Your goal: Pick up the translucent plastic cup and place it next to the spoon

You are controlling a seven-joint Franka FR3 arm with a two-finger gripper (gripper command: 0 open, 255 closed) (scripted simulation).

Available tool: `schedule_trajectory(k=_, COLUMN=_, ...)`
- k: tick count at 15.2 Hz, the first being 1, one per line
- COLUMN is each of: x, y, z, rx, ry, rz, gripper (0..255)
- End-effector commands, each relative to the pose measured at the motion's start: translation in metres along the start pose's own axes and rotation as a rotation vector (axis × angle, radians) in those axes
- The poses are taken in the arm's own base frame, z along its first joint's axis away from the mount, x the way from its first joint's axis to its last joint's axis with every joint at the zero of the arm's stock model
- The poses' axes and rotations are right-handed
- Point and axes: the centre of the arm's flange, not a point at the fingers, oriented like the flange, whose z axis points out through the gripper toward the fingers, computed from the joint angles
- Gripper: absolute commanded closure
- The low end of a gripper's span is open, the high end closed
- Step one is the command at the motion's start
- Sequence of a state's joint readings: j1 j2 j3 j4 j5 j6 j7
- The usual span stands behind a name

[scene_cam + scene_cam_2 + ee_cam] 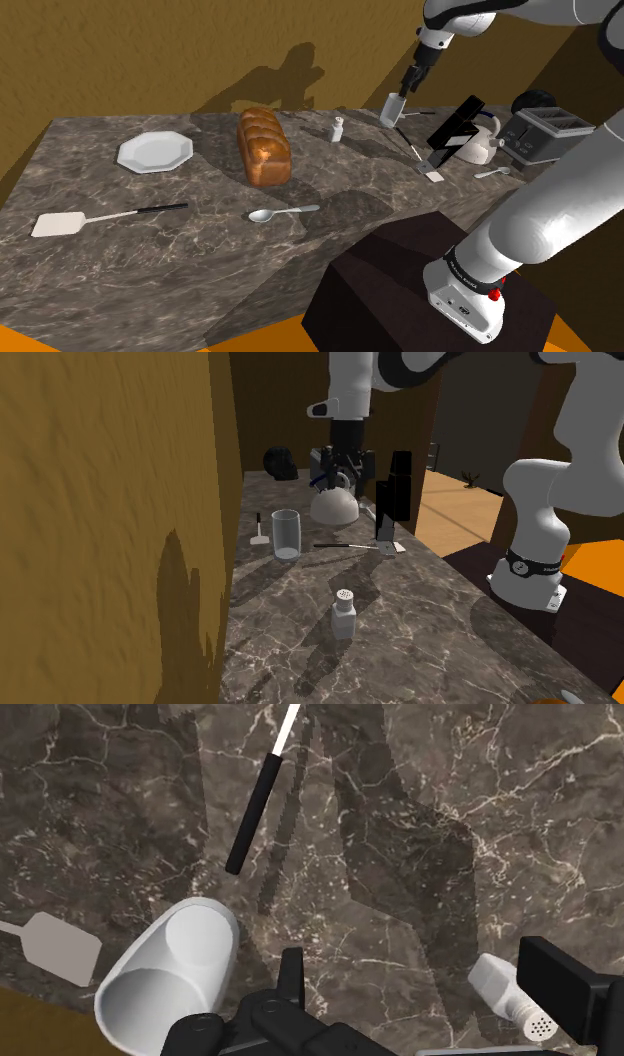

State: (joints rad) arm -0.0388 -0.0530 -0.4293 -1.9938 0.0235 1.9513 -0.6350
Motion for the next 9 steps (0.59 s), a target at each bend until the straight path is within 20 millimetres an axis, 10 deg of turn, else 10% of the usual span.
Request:
schedule_trajectory(k=1, x=0.013, y=0.023, z=0.015, rx=-0.002, ry=-0.005, rz=-0.014, gripper=0)
schedule_trajectory(k=9, x=0.065, y=0.103, z=0.064, rx=-0.003, ry=-0.026, rz=-0.063, gripper=0)
